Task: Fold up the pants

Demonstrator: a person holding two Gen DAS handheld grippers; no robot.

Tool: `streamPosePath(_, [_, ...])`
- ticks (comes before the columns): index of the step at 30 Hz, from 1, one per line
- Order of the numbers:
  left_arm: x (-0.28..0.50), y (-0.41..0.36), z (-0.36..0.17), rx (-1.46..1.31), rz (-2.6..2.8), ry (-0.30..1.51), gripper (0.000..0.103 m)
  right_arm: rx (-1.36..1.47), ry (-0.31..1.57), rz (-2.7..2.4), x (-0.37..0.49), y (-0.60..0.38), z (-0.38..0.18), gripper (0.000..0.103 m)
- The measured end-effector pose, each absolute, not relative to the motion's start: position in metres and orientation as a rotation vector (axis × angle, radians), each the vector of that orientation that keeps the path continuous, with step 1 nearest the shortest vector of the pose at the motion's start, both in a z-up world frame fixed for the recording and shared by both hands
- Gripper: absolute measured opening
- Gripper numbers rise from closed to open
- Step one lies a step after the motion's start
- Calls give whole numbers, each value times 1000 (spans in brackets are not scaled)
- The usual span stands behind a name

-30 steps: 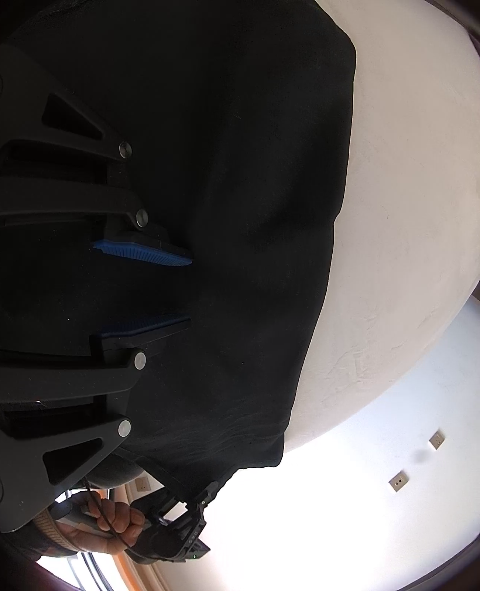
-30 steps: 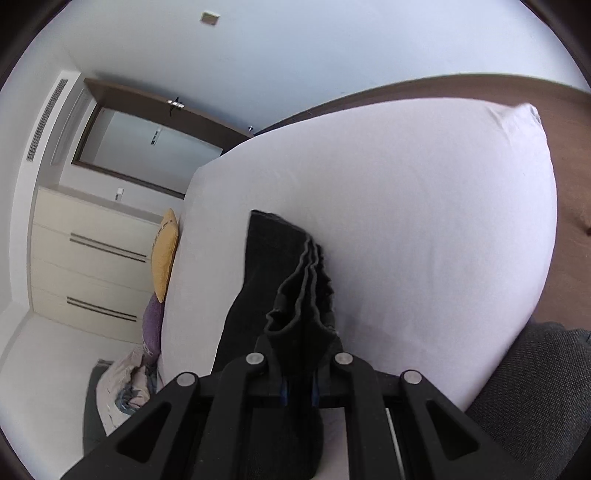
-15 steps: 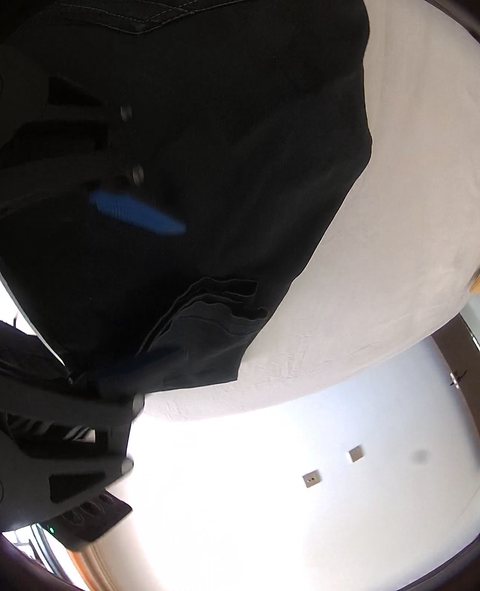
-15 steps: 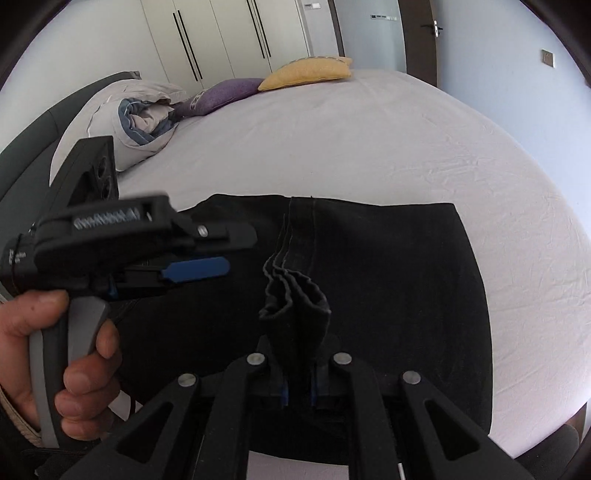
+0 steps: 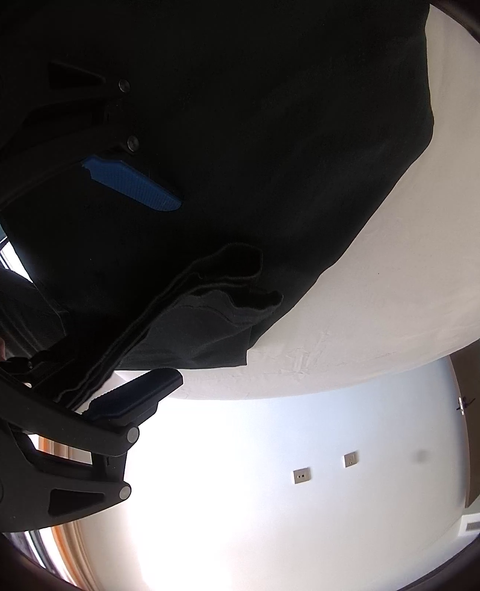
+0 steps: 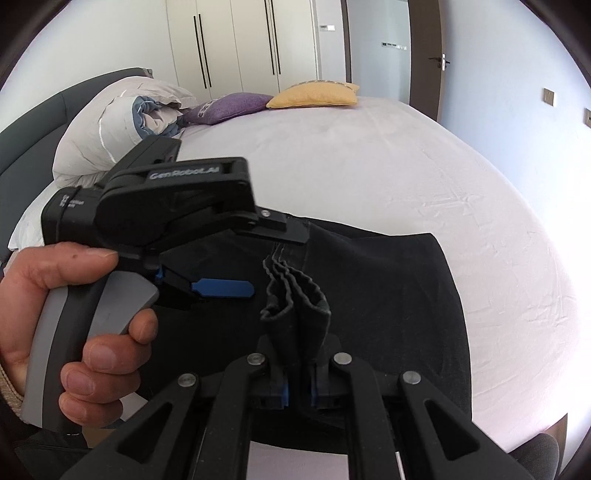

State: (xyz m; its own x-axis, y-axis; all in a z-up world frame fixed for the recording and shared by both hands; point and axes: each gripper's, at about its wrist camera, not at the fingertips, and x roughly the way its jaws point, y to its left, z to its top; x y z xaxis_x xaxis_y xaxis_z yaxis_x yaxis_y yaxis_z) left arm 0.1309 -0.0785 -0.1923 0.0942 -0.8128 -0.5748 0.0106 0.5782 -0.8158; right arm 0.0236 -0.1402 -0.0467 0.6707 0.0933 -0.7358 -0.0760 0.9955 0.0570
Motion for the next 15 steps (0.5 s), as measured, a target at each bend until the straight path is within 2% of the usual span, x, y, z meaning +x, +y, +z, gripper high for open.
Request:
streamPosePath(1, [133,-82,-192,-770,-714,1350,84,13,829,99,23,-138,-46,9])
streamPosePath(2, [136,-83,-192,-768,-722,1352,65,8,829,102,22,-135,-46,9])
streamPosePath(3, [138,-85,-192,-753,-727,1365,29,9,829,105,22,-133,-45,9])
streamPosePath(4, [141,-86,-191,-729,-726,1380,19,8,830,106,22,-132,-44,9])
streamPosePath(7, [149,-87,-182,-666,-758,1375,9,0,830,110,21,-126,-41,9])
streamPosePath(15, [167,-69,-158,-453,-787,1346,7,-68,813,203,32,-82,-38,9])
